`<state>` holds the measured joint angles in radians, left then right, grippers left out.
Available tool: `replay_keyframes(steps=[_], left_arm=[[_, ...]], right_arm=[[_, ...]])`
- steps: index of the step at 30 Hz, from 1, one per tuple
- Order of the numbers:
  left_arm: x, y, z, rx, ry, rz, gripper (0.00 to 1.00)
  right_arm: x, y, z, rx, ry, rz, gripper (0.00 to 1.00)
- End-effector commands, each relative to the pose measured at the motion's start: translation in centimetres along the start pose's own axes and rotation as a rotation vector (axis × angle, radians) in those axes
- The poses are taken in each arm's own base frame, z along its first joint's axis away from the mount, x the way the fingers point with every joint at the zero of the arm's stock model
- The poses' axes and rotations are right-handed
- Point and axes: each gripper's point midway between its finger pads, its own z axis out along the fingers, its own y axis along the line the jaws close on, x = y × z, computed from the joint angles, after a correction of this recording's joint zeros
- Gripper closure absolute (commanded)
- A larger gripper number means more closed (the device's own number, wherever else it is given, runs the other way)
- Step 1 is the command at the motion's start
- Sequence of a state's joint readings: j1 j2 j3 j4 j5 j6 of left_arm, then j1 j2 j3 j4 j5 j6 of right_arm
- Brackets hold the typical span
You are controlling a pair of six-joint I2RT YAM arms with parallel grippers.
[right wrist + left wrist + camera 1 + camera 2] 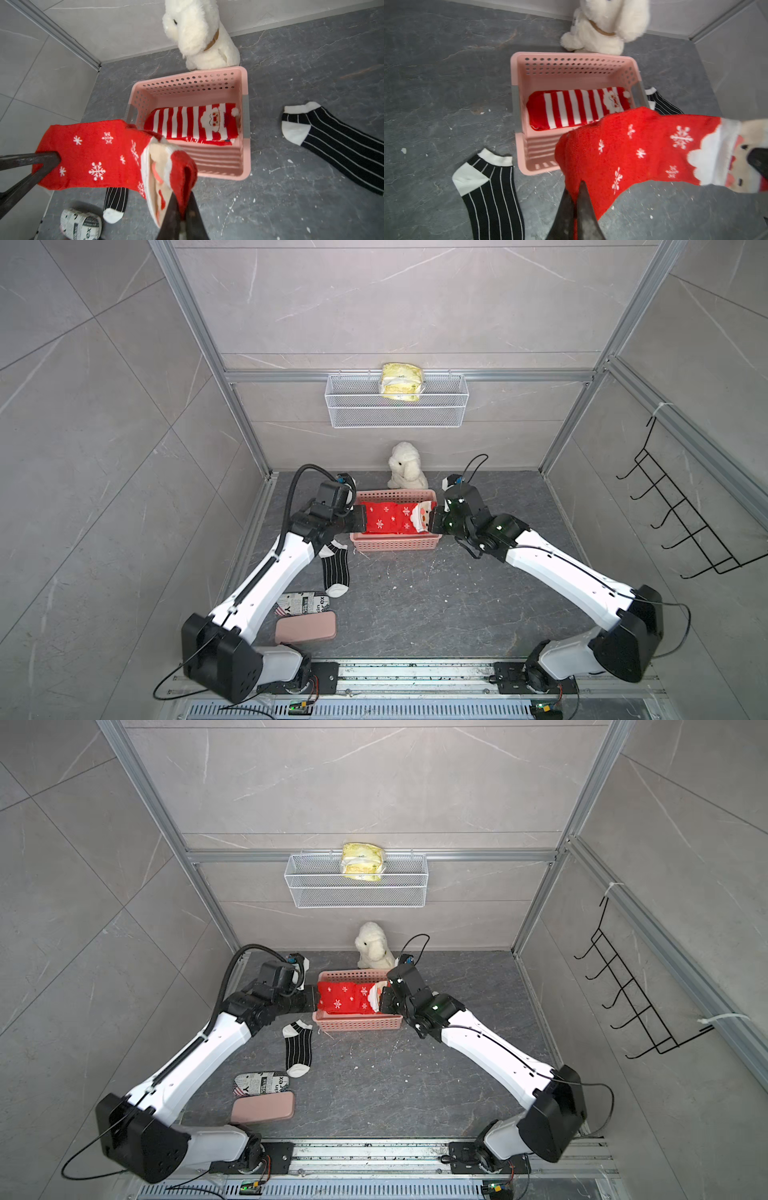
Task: Place the socks together as a pair
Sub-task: Place a pair of socks in the bin.
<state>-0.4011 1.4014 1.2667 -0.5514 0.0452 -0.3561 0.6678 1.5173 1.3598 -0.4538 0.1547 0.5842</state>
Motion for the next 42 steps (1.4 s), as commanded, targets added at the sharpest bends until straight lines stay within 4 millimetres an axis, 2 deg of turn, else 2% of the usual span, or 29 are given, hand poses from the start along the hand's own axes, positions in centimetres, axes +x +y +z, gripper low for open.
replay_keyframes(steps=[1, 4, 8, 11, 15, 21, 29, 34, 37, 39, 42], left_arm=[[-1.7, 0.0, 2.3, 0.026, 0.033, 0.036, 1.0], [-2.0, 0.7, 5.6, -0.014, 0.084, 0.058, 1.0], [-1.9, 1.9, 9.1, -0.07, 0.146, 0.106, 1.0], [-1.9, 2.8, 10.8, -0.109, 0.16, 0.123, 1.0], [-1.4, 2.8, 12.5, -0.097, 0.191, 0.13, 1.0], [-0.3, 4.0, 14.1, -0.141, 0.239, 0.167, 1.0], [0.5, 4.1, 14.9, -0.139, 0.274, 0.163, 1.0], [0.3, 4.0, 14.7, -0.136, 0.277, 0.152, 1.0], [0.2, 4.0, 14.7, -0.14, 0.274, 0.158, 1.0], [0.2, 3.7, 14.6, -0.125, 0.279, 0.161, 0.77], [-0.2, 3.1, 14.0, -0.098, 0.269, 0.161, 0.6]], right_arm=[[-1.8, 0.0, 2.3, -0.02, 0.007, -0.019, 1.0], [-2.5, -0.7, 5.0, -0.001, 0.022, -0.016, 1.0], [-2.3, -1.7, 8.0, 0.022, 0.055, -0.012, 1.0], [-1.6, -2.5, 10.2, 0.047, 0.088, -0.009, 1.0], [-0.9, -3.9, 12.6, 0.098, 0.109, -0.011, 1.0], [0.3, -6.0, 15.0, 0.144, 0.152, 0.009, 1.0], [1.0, -6.5, 15.7, 0.14, 0.167, 0.02, 1.0], [1.2, -6.7, 16.0, 0.154, 0.189, 0.032, 0.93], [1.4, -6.8, 16.2, 0.158, 0.194, 0.033, 0.78], [1.4, -6.8, 16.1, 0.158, 0.193, 0.034, 0.65], [1.2, -6.8, 15.8, 0.164, 0.186, 0.032, 0.63]])
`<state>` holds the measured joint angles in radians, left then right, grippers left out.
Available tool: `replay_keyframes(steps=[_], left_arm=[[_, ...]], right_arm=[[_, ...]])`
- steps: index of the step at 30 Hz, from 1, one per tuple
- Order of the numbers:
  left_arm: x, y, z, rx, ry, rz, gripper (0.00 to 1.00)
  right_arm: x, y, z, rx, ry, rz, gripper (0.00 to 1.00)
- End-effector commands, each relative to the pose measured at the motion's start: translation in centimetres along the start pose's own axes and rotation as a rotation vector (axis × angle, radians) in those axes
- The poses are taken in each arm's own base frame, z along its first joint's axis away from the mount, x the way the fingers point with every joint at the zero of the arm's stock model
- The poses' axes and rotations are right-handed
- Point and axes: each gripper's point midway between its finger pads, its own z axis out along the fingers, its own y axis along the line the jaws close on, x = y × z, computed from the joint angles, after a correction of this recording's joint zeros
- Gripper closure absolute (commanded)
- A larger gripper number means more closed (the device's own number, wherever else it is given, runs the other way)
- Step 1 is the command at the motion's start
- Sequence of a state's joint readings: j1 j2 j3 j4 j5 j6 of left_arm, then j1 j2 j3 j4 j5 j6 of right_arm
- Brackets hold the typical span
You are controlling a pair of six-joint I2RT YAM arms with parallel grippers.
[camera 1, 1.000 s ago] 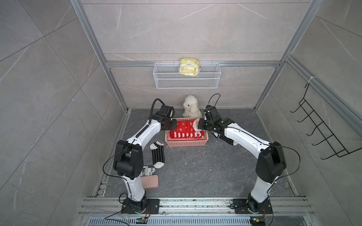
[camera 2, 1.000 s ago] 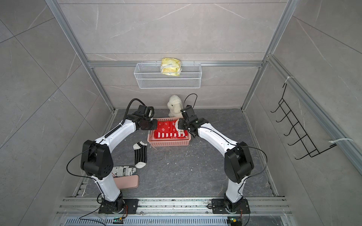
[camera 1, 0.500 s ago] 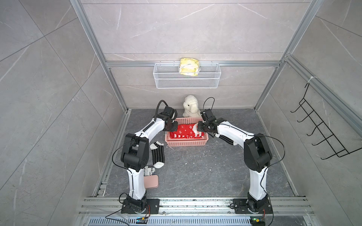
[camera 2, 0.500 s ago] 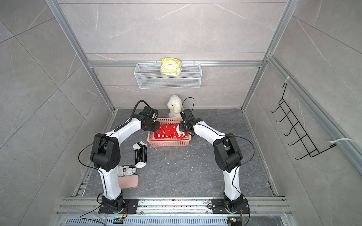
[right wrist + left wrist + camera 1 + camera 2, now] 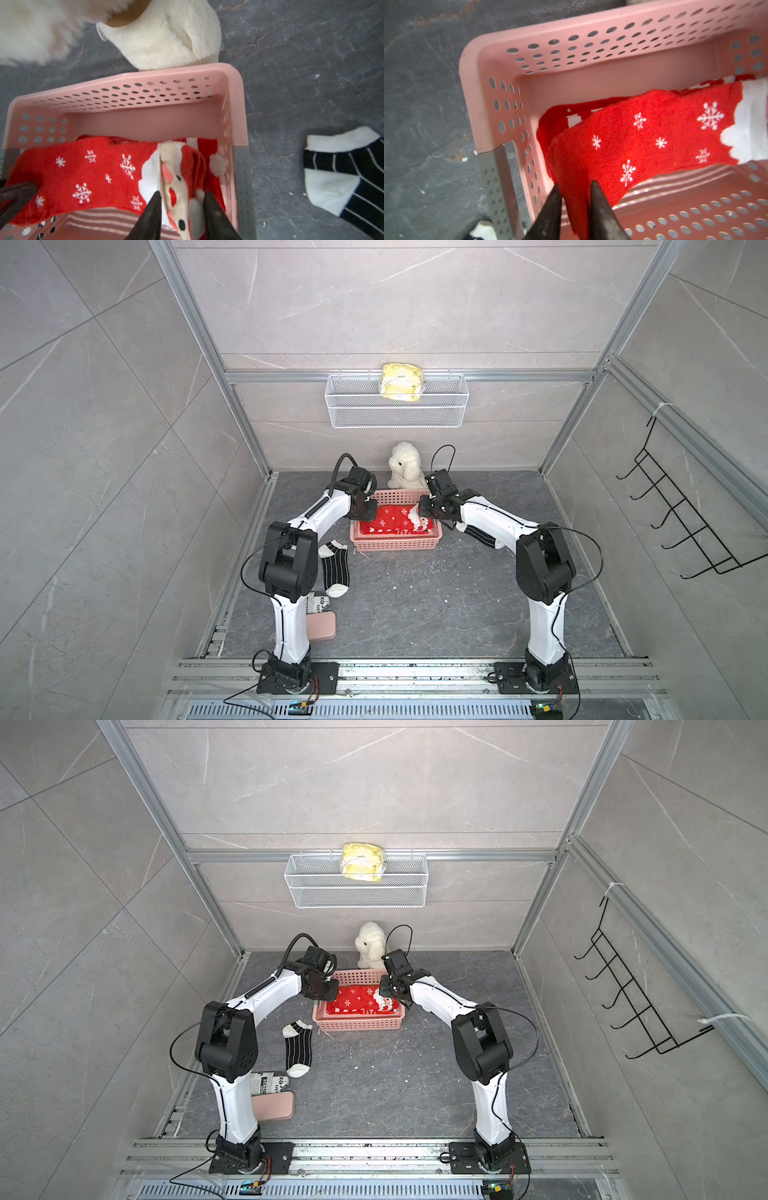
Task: Place the socks together as a pair
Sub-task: Place a pair of socks in the bin, then pick up the sock at the center of the board.
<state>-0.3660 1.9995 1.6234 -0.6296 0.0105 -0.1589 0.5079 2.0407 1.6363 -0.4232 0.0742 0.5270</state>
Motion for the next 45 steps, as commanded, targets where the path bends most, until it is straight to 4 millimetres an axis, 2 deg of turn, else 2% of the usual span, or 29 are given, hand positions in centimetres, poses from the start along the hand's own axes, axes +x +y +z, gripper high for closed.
replay_keyframes(steps=[1, 2, 7, 8, 12, 14, 19, 23, 27, 32, 35, 38, 42, 45], left_arm=[[-1.4, -0.7, -2.0, 0.032, -0.037, 0.015, 0.55], [-1.5, -0.7, -2.2, 0.032, -0.048, 0.015, 0.48], [-2.2, -0.9, -3.6, 0.038, -0.086, 0.019, 0.47], [-2.2, -1.0, -3.9, 0.045, -0.092, 0.017, 0.47], [-2.6, -0.9, -4.8, 0.041, -0.122, 0.01, 0.47], [-2.9, -0.8, -5.5, 0.031, -0.143, 0.01, 0.46], [-3.5, -0.8, -7.9, 0.034, -0.222, 0.005, 0.43], [-3.5, -0.4, -10.5, 0.011, -0.259, -0.014, 0.43], [-2.8, 2.1, -12.6, -0.102, -0.292, -0.083, 0.44], [-0.8, 4.9, -14.7, -0.214, -0.312, -0.188, 0.47], [1.6, 6.8, -14.2, -0.215, -0.272, -0.282, 0.48], [4.0, 8.5, -12.3, -0.201, -0.191, -0.359, 0.49], [6.3, 11.0, -9.4, -0.261, -0.082, -0.476, 0.53], [7.0, 11.9, -6.9, -0.27, -0.054, -0.533, 0.54]], right_arm=[[-0.1, -0.3, -0.1, 0.019, 0.006, 0.0, 0.63], [-0.2, -0.3, -0.4, 0.02, -0.001, 0.0, 0.63], [-0.9, -0.4, -1.7, 0.026, -0.023, -0.015, 0.6], [-1.1, -0.4, -2.1, 0.033, -0.025, -0.019, 0.57], [-1.8, -0.7, -3.4, 0.048, -0.053, -0.025, 0.33], [-2.0, -0.7, -4.0, 0.049, -0.061, -0.026, 0.28], [-2.3, -0.4, -6.1, 0.017, -0.089, -0.024, 0.29], [-2.4, 0.1, -9.8, -0.056, -0.144, -0.025, 0.31], [-1.3, -1.0, -13.8, -0.079, -0.198, -0.02, 0.31], [2.9, -4.1, -17.4, -0.063, -0.207, -0.02, 0.32], [5.5, -6.1, -18.7, -0.044, -0.212, -0.023, 0.32], [8.0, -7.6, -19.2, -0.046, -0.215, -0.019, 0.32], [11.1, -9.2, -18.9, -0.049, -0.208, -0.016, 0.32], [13.1, -10.4, -18.1, -0.043, -0.2, -0.027, 0.32]])
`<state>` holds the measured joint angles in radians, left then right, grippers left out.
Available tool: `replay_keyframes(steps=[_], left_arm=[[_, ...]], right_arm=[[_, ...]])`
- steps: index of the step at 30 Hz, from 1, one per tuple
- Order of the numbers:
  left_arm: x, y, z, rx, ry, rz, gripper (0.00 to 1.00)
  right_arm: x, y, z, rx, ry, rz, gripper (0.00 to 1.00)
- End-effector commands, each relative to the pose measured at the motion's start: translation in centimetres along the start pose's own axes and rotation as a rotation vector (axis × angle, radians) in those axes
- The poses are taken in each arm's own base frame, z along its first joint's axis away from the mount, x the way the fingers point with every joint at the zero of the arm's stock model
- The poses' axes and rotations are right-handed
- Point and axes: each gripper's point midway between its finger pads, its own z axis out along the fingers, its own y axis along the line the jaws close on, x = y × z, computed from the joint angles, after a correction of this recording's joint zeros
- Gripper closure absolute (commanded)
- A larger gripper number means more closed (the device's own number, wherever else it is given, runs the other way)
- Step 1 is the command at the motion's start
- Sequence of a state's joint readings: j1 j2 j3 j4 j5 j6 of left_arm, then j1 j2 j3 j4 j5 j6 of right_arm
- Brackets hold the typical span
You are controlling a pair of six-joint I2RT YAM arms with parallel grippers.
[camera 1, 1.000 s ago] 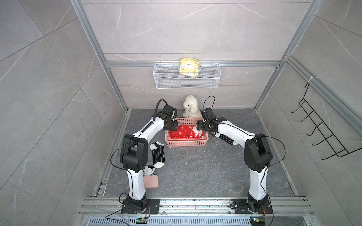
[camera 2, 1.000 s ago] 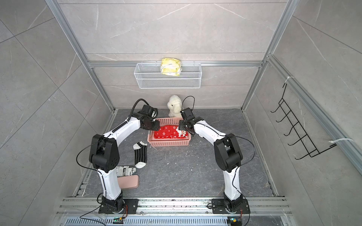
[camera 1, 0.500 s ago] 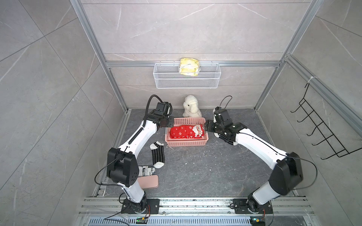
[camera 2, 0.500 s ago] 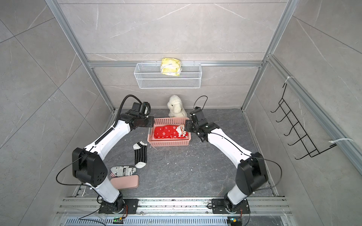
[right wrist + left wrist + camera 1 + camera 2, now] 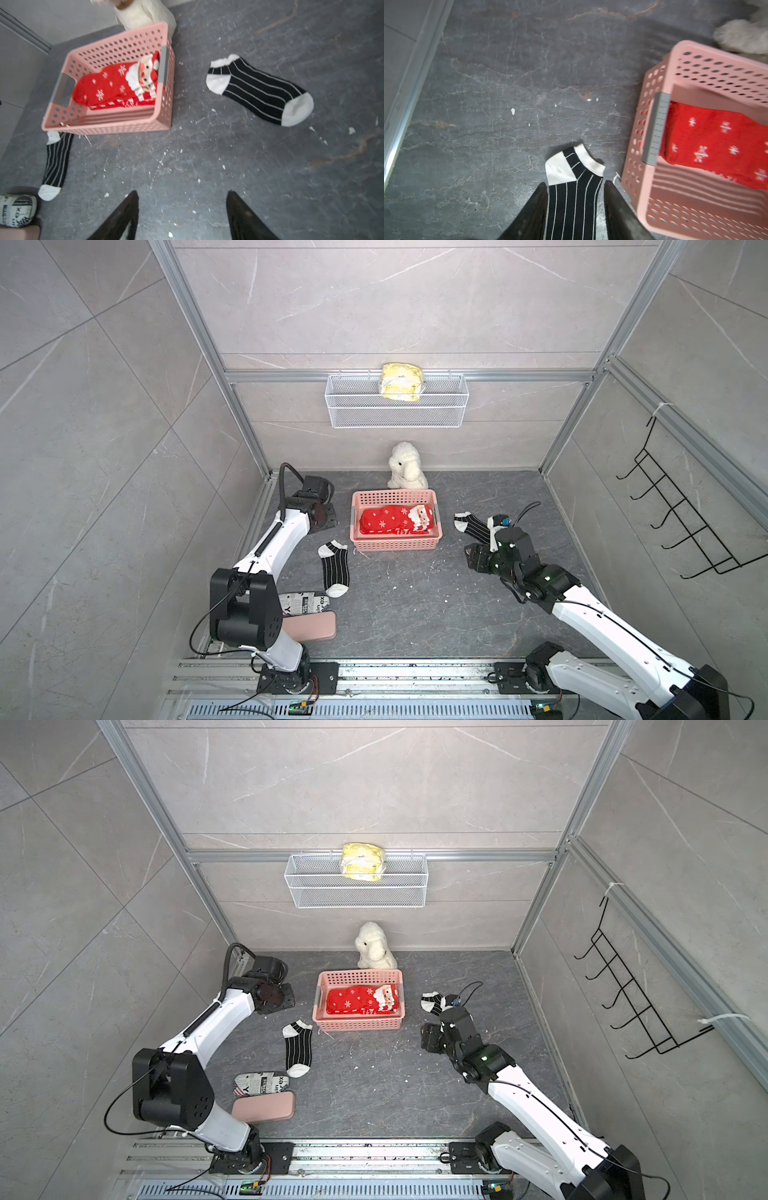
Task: Place the socks together as a pair
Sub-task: Pick up the sock at the center of the board.
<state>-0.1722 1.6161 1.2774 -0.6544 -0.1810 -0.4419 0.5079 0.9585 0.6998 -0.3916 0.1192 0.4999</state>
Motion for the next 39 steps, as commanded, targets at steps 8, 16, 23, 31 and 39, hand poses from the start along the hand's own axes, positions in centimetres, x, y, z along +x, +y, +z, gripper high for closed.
replay_keyframes(steps=[8, 16, 23, 31, 39], left_arm=[[2.0, -0.3, 5.3, -0.019, 0.113, -0.139, 0.54], [4.1, -1.3, 7.4, -0.002, 0.221, -0.197, 0.57], [4.4, -1.1, 8.3, -0.035, 0.247, -0.184, 0.54], [4.4, -0.6, 8.8, -0.097, 0.263, -0.164, 0.47], [5.4, -0.7, 9.5, -0.159, 0.293, -0.116, 0.48]], right_arm=[[2.3, -1.8, 0.8, 0.029, -0.021, -0.008, 0.33], [2.6, -2.5, 1.0, 0.058, -0.017, -0.001, 0.33], [2.8, -2.4, 1.3, 0.057, -0.006, -0.002, 0.34], [3.1, -2.3, 1.8, 0.06, 0.019, -0.007, 0.33], [3.3, -2.4, 1.9, 0.066, 0.024, -0.007, 0.33]])
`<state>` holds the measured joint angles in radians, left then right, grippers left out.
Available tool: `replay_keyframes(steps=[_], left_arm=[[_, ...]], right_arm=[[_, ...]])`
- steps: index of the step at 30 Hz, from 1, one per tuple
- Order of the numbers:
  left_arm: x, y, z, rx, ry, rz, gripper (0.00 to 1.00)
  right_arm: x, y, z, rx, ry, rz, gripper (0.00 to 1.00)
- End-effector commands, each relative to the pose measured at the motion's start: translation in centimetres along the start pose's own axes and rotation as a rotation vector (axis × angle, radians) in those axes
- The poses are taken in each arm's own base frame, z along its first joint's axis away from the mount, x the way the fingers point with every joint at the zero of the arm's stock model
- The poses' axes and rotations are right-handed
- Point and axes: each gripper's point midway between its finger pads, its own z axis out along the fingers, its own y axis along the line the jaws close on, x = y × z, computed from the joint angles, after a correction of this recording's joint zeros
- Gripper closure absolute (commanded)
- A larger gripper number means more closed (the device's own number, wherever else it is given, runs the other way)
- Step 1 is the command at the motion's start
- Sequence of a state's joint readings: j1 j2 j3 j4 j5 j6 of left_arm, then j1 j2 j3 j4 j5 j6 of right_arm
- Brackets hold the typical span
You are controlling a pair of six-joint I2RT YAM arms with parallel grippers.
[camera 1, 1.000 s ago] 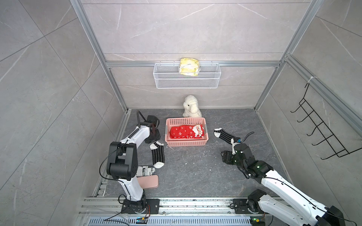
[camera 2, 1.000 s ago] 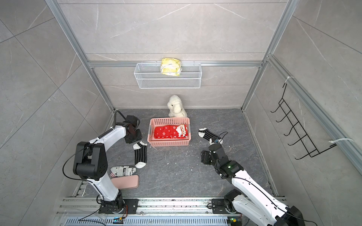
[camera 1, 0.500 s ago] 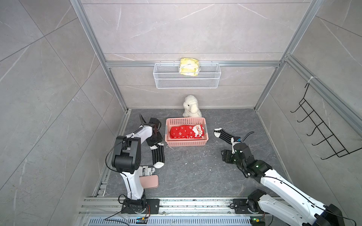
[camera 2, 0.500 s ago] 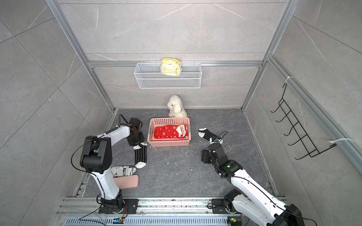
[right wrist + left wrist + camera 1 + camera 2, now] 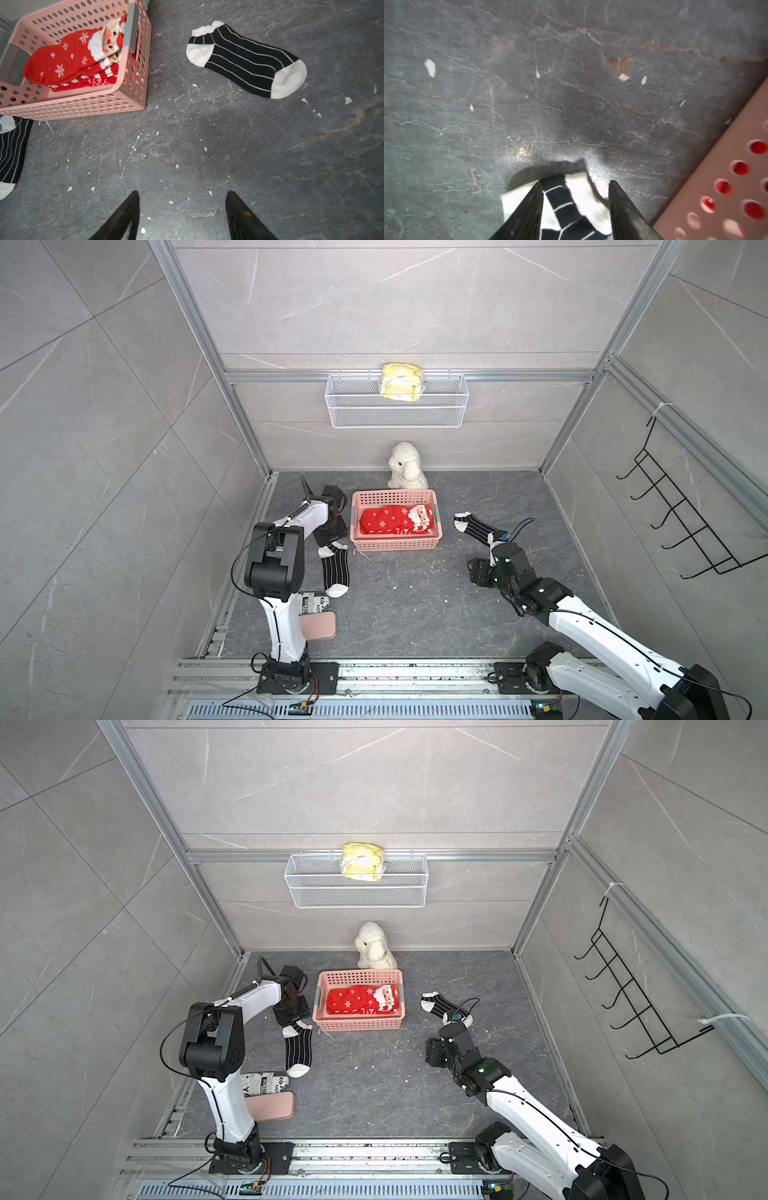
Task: Place the socks together as a pair
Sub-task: Pick up the sock at the center of the board.
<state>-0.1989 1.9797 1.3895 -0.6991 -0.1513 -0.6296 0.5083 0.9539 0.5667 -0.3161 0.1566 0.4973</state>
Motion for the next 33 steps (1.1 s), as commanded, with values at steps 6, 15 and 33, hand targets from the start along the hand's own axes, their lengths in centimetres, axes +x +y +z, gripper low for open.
replay_keyframes(steps=[6, 15, 33], left_arm=[[1.1, 0.4, 0.8, -0.049, 0.058, 0.006, 0.63], [1.1, 0.0, 0.6, -0.027, 0.065, 0.014, 0.95], [-3.3, -0.7, -10.8, 0.161, -0.315, 0.135, 1.0]], right_arm=[[0.0, -0.2, 0.2, 0.013, -0.002, 0.001, 0.33], [0.0, -0.4, 0.2, 0.023, -0.003, 0.002, 0.33], [-0.2, -0.8, 0.0, 0.039, -0.03, 0.008, 0.33]])
